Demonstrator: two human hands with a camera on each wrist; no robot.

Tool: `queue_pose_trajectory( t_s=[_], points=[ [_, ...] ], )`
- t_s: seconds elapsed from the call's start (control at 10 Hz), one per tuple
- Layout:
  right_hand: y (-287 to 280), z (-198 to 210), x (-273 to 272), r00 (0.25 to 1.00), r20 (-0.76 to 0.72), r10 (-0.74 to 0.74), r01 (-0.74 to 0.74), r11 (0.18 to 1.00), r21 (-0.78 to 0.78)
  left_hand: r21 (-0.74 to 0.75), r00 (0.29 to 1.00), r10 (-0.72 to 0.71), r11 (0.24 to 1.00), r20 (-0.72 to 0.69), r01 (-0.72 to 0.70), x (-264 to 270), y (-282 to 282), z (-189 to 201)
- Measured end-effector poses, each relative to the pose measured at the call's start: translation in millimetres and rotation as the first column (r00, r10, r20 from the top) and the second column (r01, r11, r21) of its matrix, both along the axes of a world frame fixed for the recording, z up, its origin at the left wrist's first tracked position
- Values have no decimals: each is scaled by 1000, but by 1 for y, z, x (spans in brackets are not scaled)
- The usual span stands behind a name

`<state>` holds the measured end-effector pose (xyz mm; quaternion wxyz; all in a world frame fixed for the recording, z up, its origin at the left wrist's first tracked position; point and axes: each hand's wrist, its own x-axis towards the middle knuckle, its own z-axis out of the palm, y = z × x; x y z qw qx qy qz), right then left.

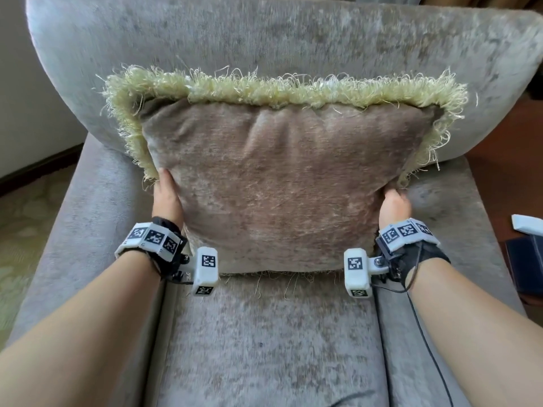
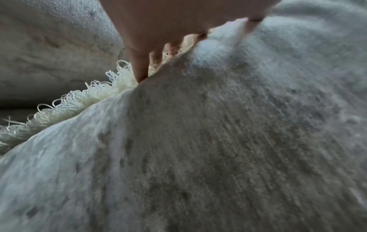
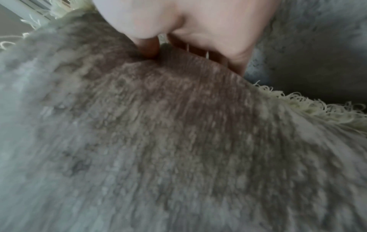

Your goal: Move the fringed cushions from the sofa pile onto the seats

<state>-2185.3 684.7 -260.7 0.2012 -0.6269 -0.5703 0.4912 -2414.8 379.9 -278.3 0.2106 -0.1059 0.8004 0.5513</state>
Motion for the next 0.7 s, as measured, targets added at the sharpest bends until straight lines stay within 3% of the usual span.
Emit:
queue_pose_trajectory(
  t_s=[0.2, 0.4, 0.6, 0.7],
  points=[
    [4, 2, 8, 987, 159, 8, -22, 996, 87, -92, 999, -42, 995, -11, 41, 0, 6, 14],
    [-7, 14, 17, 971, 222, 89, -101, 994, 44, -124, 1000, 17, 992, -13, -19, 2, 3, 17],
    [-30, 56, 39, 936, 208, 284, -298, 954, 37, 21, 992, 46, 999, 116, -49, 24, 9, 67],
    [-44, 102, 54, 908, 232, 348, -370, 927, 60, 56, 997, -14, 998, 73, 9, 46, 14, 114]
  ],
)
